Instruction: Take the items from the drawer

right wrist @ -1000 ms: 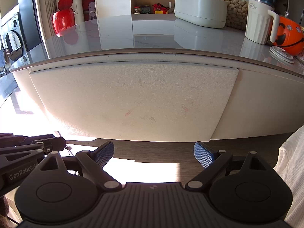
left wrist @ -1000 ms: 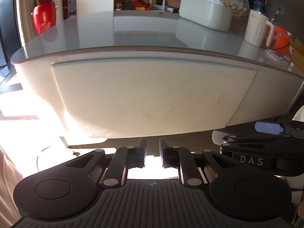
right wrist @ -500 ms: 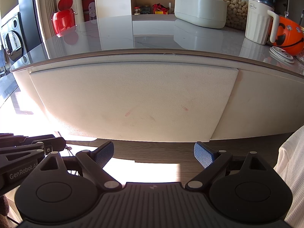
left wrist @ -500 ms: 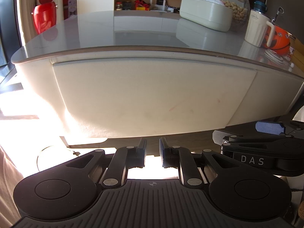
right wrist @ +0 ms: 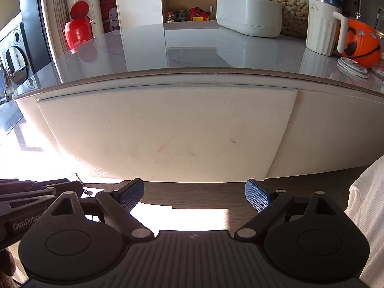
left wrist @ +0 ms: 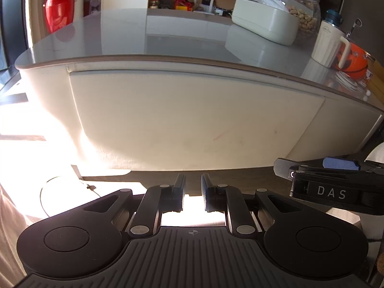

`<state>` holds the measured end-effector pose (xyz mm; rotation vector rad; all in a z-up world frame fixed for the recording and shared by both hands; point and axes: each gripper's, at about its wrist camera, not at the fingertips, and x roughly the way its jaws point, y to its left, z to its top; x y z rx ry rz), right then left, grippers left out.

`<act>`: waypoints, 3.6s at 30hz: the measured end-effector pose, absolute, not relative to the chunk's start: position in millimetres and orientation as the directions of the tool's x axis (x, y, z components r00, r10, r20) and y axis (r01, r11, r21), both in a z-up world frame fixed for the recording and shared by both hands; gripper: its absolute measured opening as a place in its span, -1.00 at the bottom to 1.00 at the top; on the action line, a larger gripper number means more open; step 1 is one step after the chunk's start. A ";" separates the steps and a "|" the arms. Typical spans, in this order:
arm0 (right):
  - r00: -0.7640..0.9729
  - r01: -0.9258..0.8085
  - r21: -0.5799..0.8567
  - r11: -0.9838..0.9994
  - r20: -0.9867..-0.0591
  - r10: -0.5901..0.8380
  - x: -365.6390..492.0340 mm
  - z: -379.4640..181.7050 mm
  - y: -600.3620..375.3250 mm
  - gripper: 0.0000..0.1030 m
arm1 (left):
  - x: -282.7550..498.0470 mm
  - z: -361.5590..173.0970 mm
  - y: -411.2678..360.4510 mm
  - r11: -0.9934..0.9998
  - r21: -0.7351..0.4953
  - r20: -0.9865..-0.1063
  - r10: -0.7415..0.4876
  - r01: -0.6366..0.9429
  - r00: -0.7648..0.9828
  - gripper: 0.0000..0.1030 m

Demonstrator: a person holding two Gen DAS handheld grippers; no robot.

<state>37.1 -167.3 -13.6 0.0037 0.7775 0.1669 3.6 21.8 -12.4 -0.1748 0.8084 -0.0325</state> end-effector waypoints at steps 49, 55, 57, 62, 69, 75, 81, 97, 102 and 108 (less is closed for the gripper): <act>0.701 -0.275 -0.027 0.961 -0.690 0.181 169.7 -10.4 -245.1 0.86 | 69.1 8.3 193.0 0.937 -0.258 -0.648 0.014 -0.237 0.761 -0.61; 0.701 -0.300 -0.069 0.952 -0.692 0.171 166.2 -11.9 -241.3 0.86 | 64.4 16.9 186.9 0.948 -0.256 -0.599 -0.004 -0.186 0.801 -0.60; 0.699 -0.301 -0.059 0.952 -0.693 0.177 165.8 -11.1 -242.7 0.86 | 64.4 18.7 186.4 0.952 -0.237 -0.593 0.016 -0.194 0.805 -0.60; 0.698 -0.302 -0.057 0.952 -0.693 0.180 164.0 -10.3 -243.1 0.86 | 69.4 12.8 196.0 0.929 -0.281 -0.618 0.016 -0.240 0.786 -0.58; 0.696 -0.314 -0.072 0.947 -0.695 0.178 163.4 -10.8 -242.8 0.86 | 70.6 10.2 194.3 0.934 -0.292 -0.618 -0.021 -0.204 0.786 -0.51; 0.690 -0.318 -0.061 0.946 -0.700 0.187 162.1 -9.5 -244.8 0.86 | 71.1 8.5 193.0 0.924 -0.310 -0.616 -0.014 -0.226 0.787 -0.46; 0.681 -0.259 0.052 0.964 -0.698 0.221 168.2 -3.8 -254.5 0.85 | 71.2 9.2 192.4 0.908 -0.325 -0.627 0.000 -0.262 0.779 -0.45; 0.686 -0.267 -0.015 0.963 -0.706 0.180 159.2 -2.9 -246.6 0.86 | 64.2 13.2 182.1 0.934 -0.273 -0.651 -0.004 -0.229 0.759 -0.42; 0.669 -0.248 0.022 0.968 -0.719 0.188 153.9 5.2 -251.5 0.80 | 53.4 20.0 189.4 0.915 -0.329 -0.634 -0.029 -0.235 0.773 -0.61; 0.717 -0.136 0.136 0.981 -0.670 0.192 138.2 27.1 -235.6 0.80 | 59.1 39.0 133.2 0.972 -0.181 -0.609 0.010 -0.151 0.793 -0.59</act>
